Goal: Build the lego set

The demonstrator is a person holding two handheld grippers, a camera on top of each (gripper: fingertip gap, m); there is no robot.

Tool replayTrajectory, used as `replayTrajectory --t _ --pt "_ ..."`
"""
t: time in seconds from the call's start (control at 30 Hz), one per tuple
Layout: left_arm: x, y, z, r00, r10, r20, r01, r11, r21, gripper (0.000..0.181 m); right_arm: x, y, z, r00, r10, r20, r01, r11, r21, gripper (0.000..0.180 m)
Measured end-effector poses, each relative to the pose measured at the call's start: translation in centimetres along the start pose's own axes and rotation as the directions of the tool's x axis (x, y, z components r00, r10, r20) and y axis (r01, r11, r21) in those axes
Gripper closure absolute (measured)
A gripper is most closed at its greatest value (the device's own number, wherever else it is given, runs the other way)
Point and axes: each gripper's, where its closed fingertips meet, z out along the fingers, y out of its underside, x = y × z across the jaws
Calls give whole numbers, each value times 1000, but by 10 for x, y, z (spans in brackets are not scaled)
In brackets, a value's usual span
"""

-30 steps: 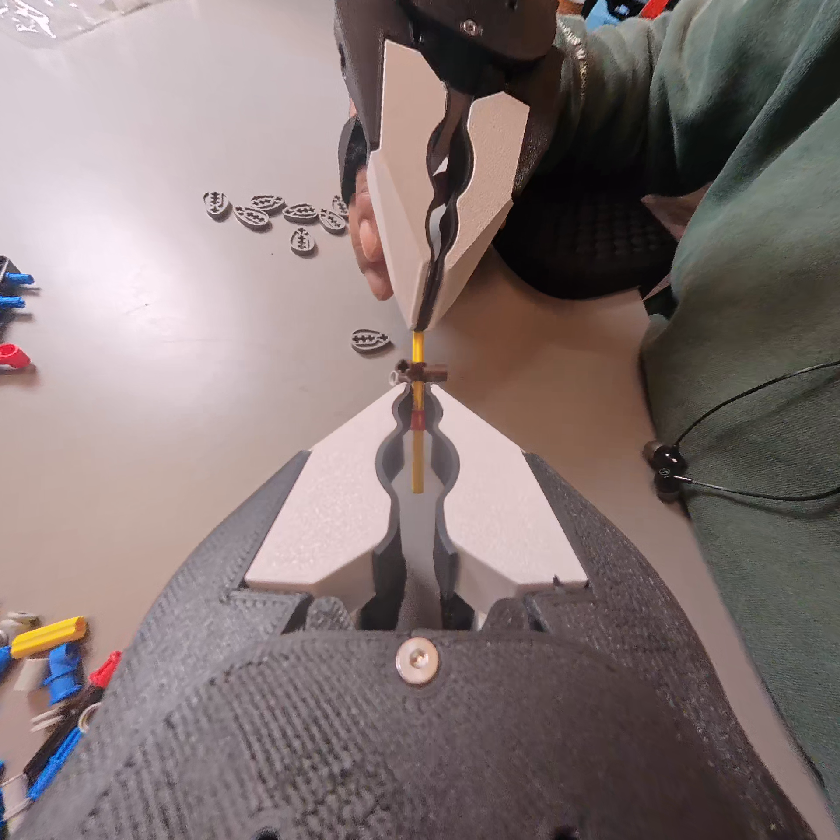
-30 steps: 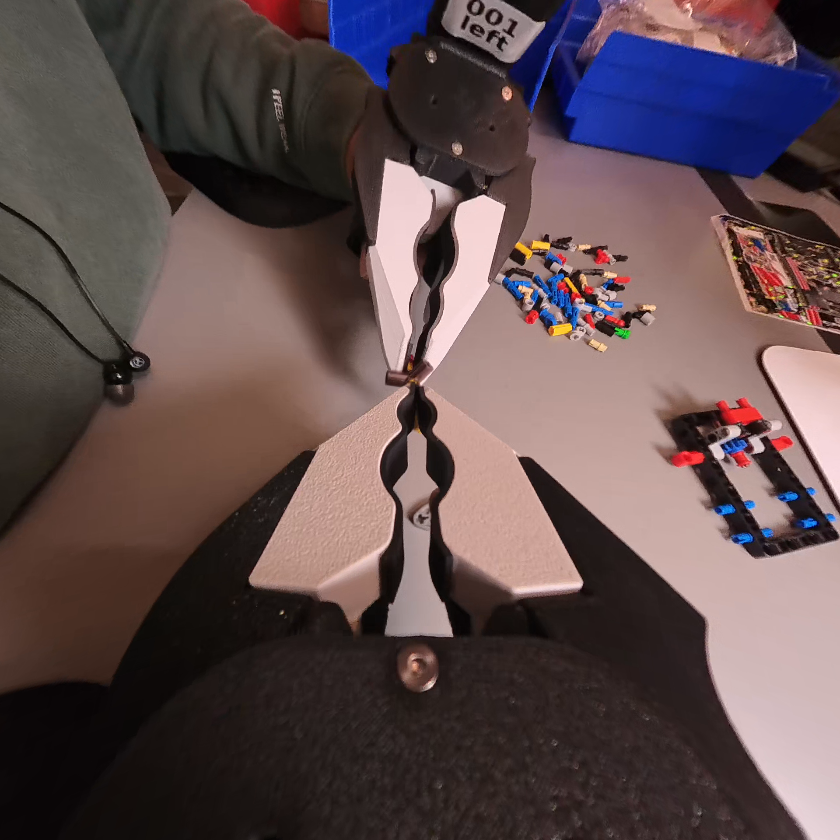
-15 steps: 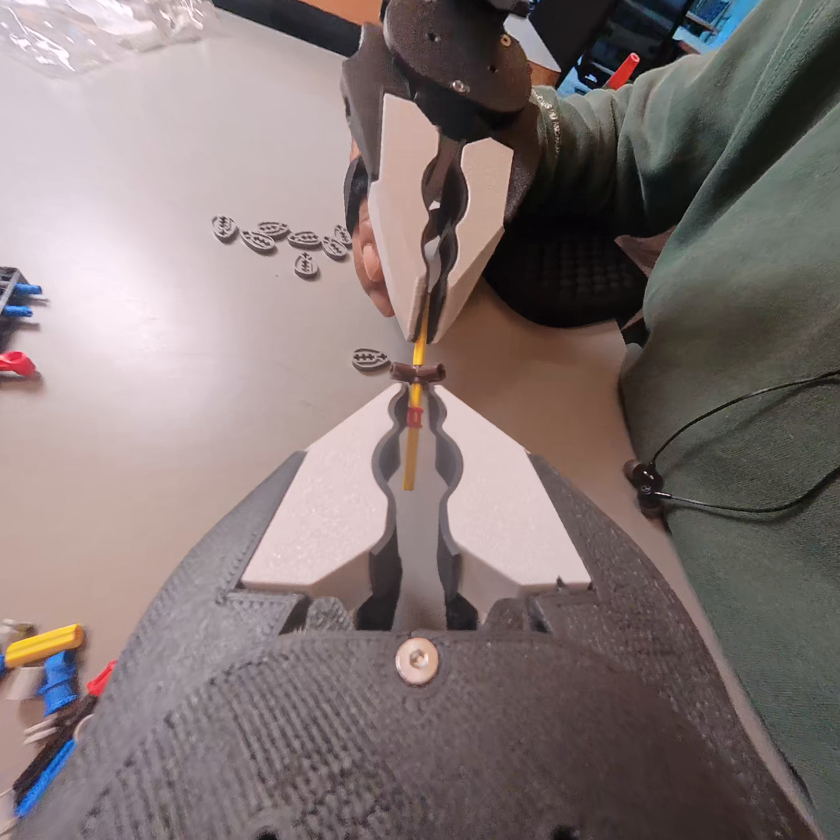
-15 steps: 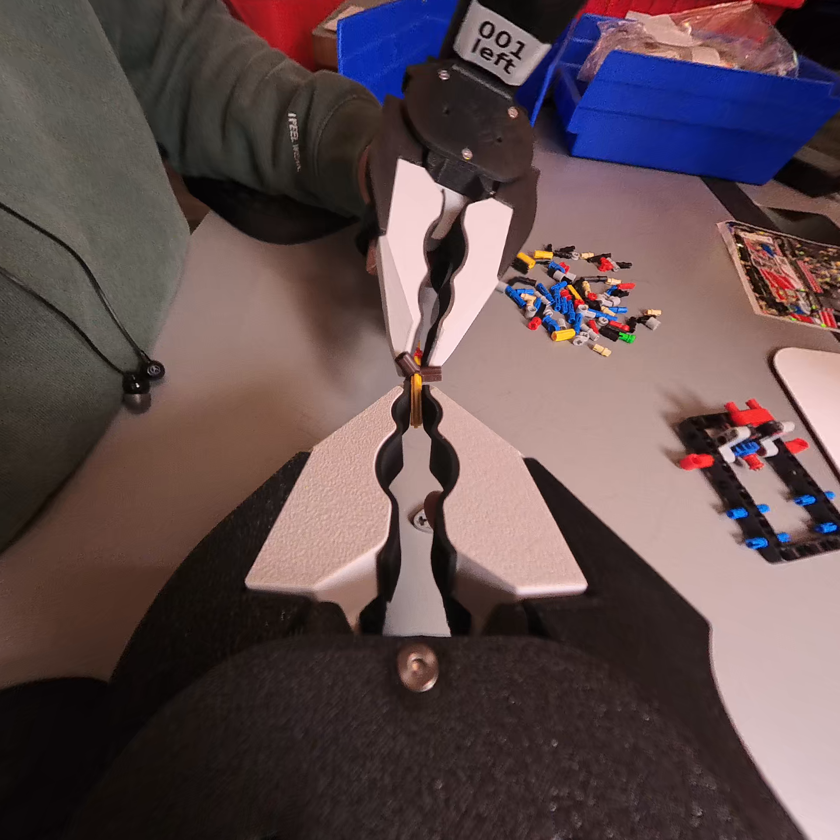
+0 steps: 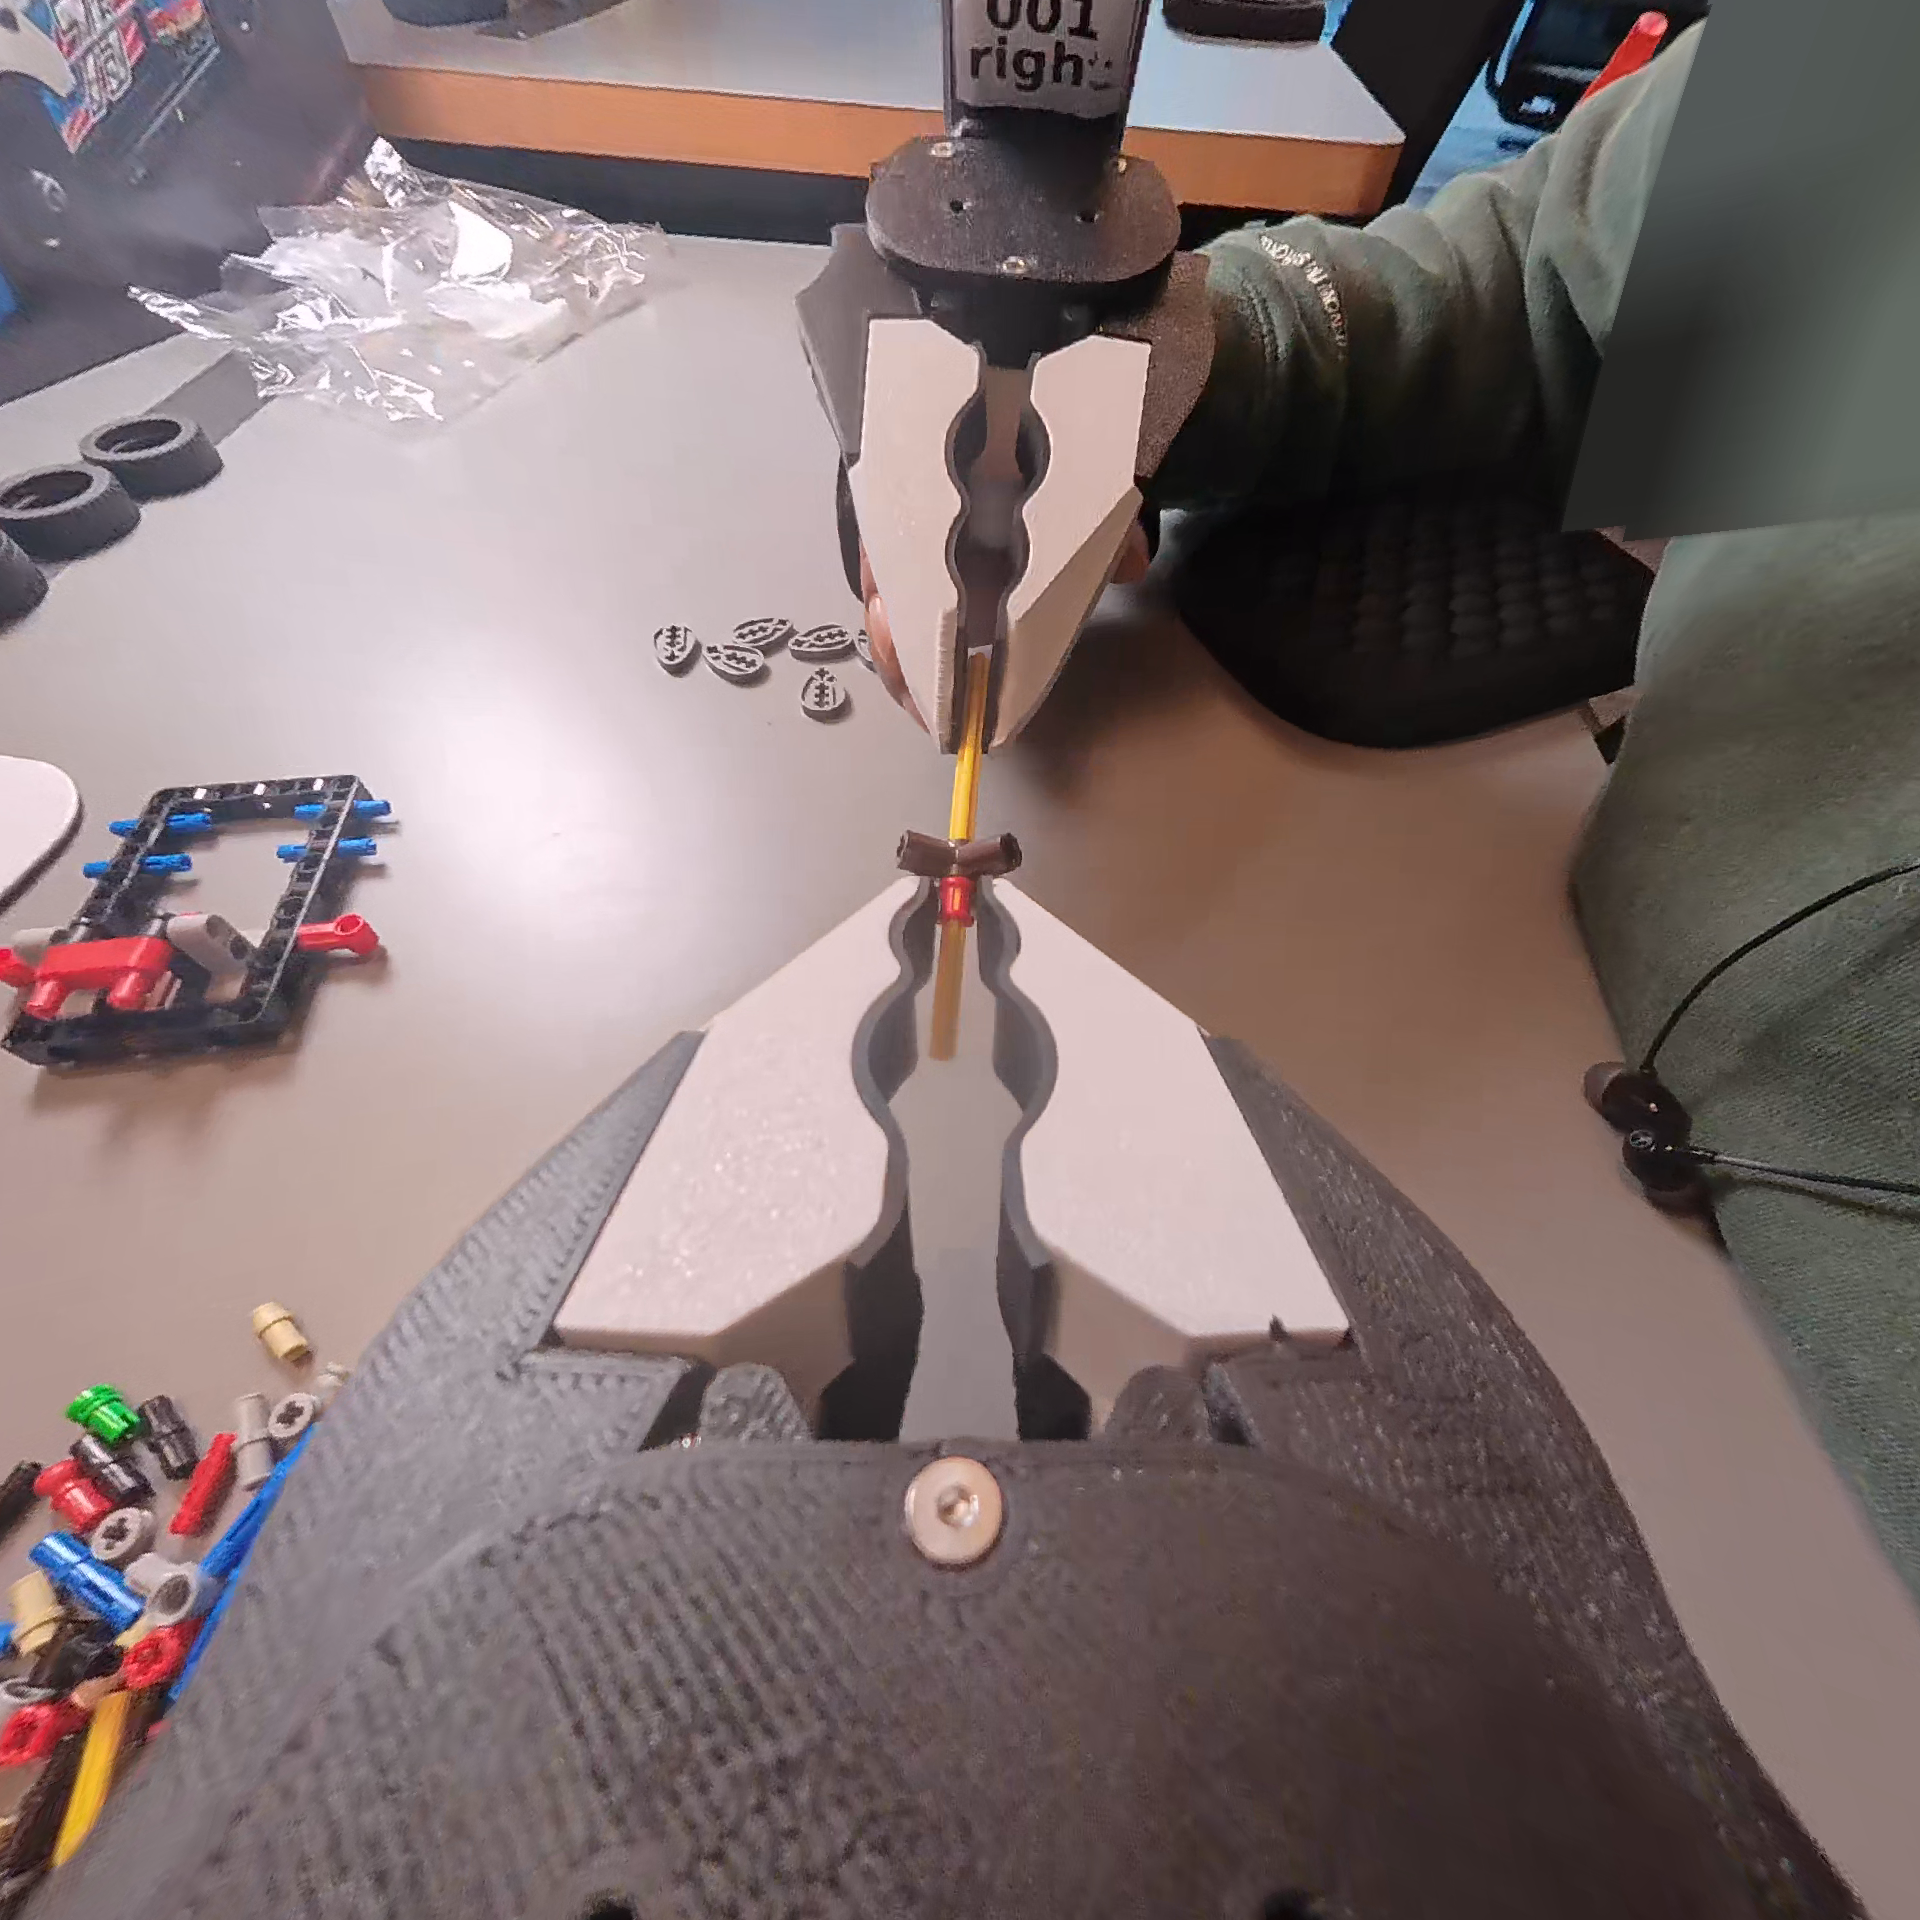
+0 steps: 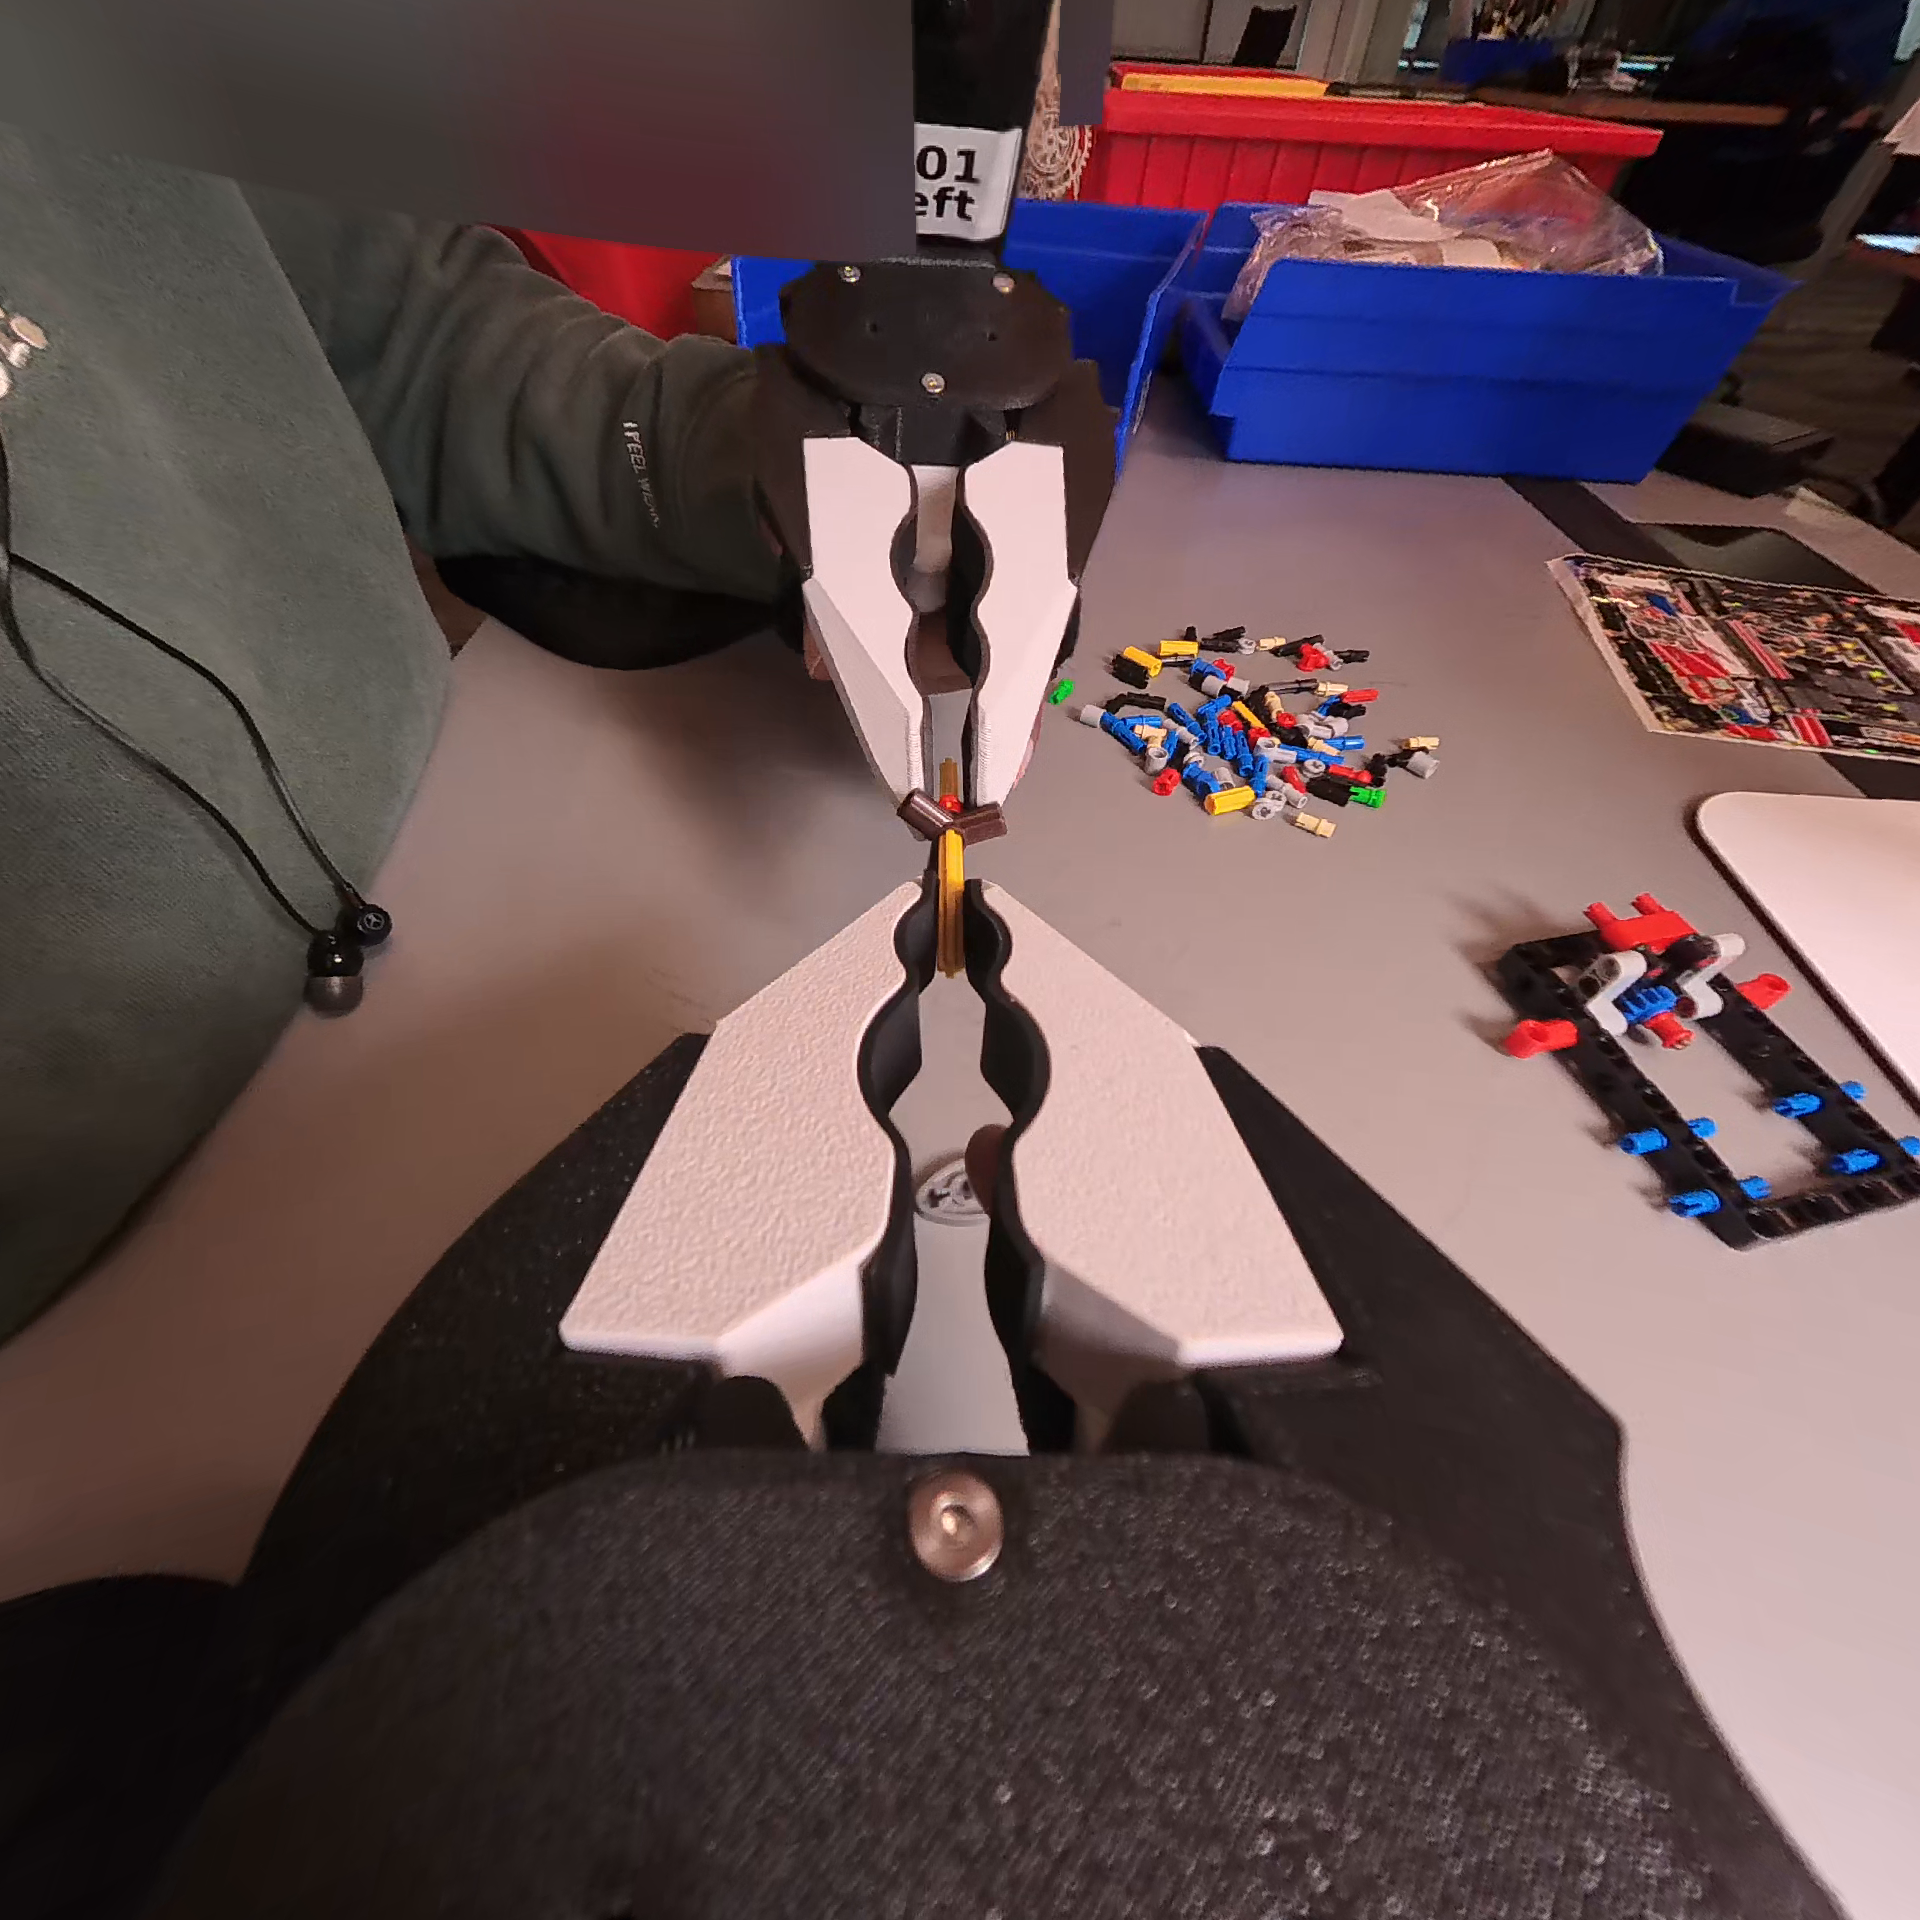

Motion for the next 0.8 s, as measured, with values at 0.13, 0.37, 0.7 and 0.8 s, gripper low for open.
replayTrajectory --t 0.13,0.37,0.7,0.8 --pt "-1 -2 -1 998 58 29 -57 998 -23 175 1 -1 -1 1000 9 3 -9 1000 20 177" --pt "2 -2 -2 991 128 37 -126 991 -54 176 -1 -1 -2 999 21 37 -23 999 45 177" --pt "-3 -1 -12 978 197 70 -191 978 -89 176 2 -3 -13 1000 -16 11 16 999 41 177" --pt "-3 -3 -11 982 176 66 -172 983 -69 176 4 -2 -15 1000 7 21 -9 998 58 177"
